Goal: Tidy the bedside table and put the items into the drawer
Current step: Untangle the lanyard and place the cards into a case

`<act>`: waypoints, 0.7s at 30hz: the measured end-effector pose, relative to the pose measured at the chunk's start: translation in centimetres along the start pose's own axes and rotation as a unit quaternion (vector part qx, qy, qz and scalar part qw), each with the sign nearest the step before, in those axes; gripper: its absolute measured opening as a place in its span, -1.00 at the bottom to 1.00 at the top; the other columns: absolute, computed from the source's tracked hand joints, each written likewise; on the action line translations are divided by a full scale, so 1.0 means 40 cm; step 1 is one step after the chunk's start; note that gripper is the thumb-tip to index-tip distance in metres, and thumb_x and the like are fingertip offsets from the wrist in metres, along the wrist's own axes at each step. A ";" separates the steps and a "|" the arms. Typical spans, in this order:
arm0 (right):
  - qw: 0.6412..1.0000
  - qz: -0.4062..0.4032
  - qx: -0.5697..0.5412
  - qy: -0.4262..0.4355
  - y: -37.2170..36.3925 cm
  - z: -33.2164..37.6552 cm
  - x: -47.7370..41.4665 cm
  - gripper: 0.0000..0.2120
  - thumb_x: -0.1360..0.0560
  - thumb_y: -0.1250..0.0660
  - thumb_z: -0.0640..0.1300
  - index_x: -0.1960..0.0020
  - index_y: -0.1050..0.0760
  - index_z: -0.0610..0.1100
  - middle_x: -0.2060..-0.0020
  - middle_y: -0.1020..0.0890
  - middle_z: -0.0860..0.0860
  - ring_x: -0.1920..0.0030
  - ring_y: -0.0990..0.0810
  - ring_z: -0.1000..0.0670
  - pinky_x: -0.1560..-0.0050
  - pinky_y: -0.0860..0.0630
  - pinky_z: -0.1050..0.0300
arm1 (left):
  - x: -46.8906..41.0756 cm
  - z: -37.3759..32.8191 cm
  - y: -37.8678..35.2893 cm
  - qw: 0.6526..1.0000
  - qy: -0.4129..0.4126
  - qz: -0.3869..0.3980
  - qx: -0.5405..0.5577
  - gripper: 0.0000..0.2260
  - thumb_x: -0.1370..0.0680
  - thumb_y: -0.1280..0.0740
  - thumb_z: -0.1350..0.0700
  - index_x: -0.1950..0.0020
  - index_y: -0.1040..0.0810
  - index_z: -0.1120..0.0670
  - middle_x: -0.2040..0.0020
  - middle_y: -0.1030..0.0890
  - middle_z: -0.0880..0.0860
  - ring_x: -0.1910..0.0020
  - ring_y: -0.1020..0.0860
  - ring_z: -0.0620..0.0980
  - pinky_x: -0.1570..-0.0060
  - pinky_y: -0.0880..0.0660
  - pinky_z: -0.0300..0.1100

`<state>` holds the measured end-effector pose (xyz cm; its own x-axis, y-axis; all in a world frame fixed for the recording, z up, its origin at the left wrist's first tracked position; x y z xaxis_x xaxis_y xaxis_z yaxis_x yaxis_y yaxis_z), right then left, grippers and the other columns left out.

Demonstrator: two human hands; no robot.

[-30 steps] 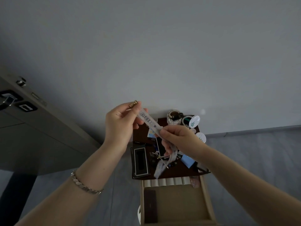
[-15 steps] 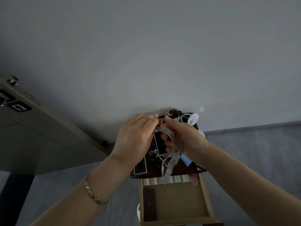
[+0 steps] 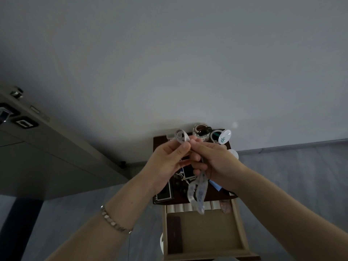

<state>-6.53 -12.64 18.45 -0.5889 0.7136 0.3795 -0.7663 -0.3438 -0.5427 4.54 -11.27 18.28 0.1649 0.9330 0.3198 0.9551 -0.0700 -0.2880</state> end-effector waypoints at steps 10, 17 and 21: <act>0.987 0.019 0.078 -0.141 0.028 -0.022 0.019 -0.55 -0.34 -0.21 0.21 0.20 -0.51 -0.21 0.50 -0.50 -0.01 0.50 -0.49 0.04 0.42 -0.49 0.22 | 0.023 -0.032 0.012 0.984 -0.074 -0.023 -0.161 -0.83 -0.34 -0.38 0.09 0.09 -0.63 0.02 0.20 -0.69 -0.03 0.17 -0.65 -0.11 0.06 -0.54 -0.28; 0.946 -0.008 0.300 -0.125 0.052 0.008 0.025 -0.57 -0.36 -0.29 0.21 0.18 -0.53 -0.19 0.50 -0.55 0.01 0.48 -0.50 0.05 0.25 -0.51 0.17 | 0.026 -0.087 -0.022 0.709 -0.142 0.068 -0.688 -0.77 -0.53 -0.31 0.05 -0.16 -0.56 0.04 0.04 -0.45 -0.09 0.02 -0.46 -0.15 0.16 -0.24 -0.31; 0.941 -0.041 0.332 -0.055 0.046 0.005 0.024 -0.70 -0.48 -0.29 0.03 0.24 -0.52 -0.20 0.54 -0.51 0.03 0.51 -0.47 0.10 0.24 -0.51 0.23 | 0.030 -0.089 -0.029 0.708 -0.166 0.072 -0.682 -0.72 -0.53 -0.31 0.03 -0.23 -0.52 -0.02 -0.01 -0.43 -0.12 0.05 -0.38 -0.23 0.19 -0.22 -0.38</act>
<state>-8.56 -12.71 17.94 -0.5162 0.6990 0.4949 -0.7799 -0.6225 0.0657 4.49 -11.31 22.21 0.4338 0.8973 0.0814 0.3204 -0.2380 0.9169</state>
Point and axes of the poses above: each hand's wrist, its own x-axis away from the middle knuckle, its own y-axis out of the back of the hand, z = x × y, the point moved 4 cm from there along -x, towards the middle knuckle
